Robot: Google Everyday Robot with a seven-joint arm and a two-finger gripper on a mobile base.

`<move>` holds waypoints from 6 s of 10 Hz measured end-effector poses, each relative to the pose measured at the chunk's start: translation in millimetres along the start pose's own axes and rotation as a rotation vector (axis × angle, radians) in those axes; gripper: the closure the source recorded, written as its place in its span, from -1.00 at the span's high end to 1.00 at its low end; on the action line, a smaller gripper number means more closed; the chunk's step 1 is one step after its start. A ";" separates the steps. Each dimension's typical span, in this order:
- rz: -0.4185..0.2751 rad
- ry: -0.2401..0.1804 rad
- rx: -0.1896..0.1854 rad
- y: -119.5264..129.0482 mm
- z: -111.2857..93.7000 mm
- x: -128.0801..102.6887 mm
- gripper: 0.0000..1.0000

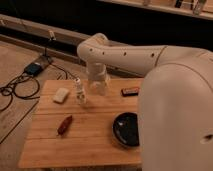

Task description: Place the ceramic cup in the ceramic bowl

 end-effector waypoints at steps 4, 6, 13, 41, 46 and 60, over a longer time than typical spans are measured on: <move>0.038 -0.027 0.018 -18.2 14.7 -46.9 0.30; 0.068 -0.046 0.000 -27.8 26.5 -70.6 0.30; 0.123 -0.044 -0.069 -41.8 89.1 -108.6 0.30; 0.258 -0.145 -0.149 -120.1 -3.9 118.9 -1.00; 0.377 -0.143 -0.141 -153.6 6.8 153.1 -1.00; 0.447 -0.119 -0.258 -154.2 16.0 120.4 -1.00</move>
